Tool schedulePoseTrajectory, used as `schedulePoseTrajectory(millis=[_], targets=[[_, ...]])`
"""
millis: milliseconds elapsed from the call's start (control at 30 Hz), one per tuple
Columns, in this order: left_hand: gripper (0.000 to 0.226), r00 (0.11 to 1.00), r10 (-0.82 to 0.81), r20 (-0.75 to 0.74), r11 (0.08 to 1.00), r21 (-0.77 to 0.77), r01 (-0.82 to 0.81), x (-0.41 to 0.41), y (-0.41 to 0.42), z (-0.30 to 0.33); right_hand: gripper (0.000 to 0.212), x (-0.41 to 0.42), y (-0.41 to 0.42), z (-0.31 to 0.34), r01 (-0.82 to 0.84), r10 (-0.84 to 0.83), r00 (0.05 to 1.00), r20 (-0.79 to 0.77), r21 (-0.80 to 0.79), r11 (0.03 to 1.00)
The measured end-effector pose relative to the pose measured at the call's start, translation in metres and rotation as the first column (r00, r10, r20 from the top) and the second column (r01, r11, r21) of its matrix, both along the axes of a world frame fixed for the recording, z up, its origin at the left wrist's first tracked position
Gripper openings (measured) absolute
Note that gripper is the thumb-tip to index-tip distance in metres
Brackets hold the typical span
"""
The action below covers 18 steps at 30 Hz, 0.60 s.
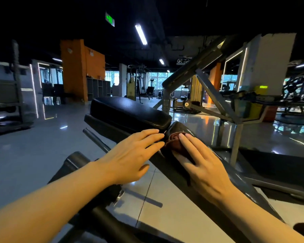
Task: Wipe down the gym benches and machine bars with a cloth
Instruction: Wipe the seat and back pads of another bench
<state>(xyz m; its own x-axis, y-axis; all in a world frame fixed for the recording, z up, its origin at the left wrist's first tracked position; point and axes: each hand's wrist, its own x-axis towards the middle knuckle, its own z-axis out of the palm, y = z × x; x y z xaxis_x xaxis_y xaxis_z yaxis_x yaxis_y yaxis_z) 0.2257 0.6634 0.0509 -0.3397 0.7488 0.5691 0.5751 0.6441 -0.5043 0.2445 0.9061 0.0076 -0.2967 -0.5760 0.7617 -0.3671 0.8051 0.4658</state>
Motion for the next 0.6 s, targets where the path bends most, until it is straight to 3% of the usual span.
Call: schedulePoseTrajectory(millis=[133,267,433,600], targets=[[0.073,0.997,0.048,0.053,0.996,0.078,-0.052,0.006,0.031,-0.018,0.043,-0.007,0.019,0.008,-0.041,0.076,0.974,0.214,-0.162,0.986],[0.079,0.980,0.080,0.181,0.970,0.211,-0.118,0.014,0.048,-0.039,0.050,-0.019,0.029,0.016,0.009,0.272,0.856,0.440,-0.538,0.843],[0.087,0.959,0.086,0.269,0.931,0.320,-0.174,0.026,0.065,-0.056,0.045,-0.010,0.037,0.002,-0.141,0.380,0.821,0.427,-0.493,0.858],[0.079,0.959,0.159,0.234,0.886,0.396,-0.243,0.033,0.088,-0.058,0.037,-0.047,0.069,0.009,0.030,0.404,0.744,0.532,-0.631,0.775]])
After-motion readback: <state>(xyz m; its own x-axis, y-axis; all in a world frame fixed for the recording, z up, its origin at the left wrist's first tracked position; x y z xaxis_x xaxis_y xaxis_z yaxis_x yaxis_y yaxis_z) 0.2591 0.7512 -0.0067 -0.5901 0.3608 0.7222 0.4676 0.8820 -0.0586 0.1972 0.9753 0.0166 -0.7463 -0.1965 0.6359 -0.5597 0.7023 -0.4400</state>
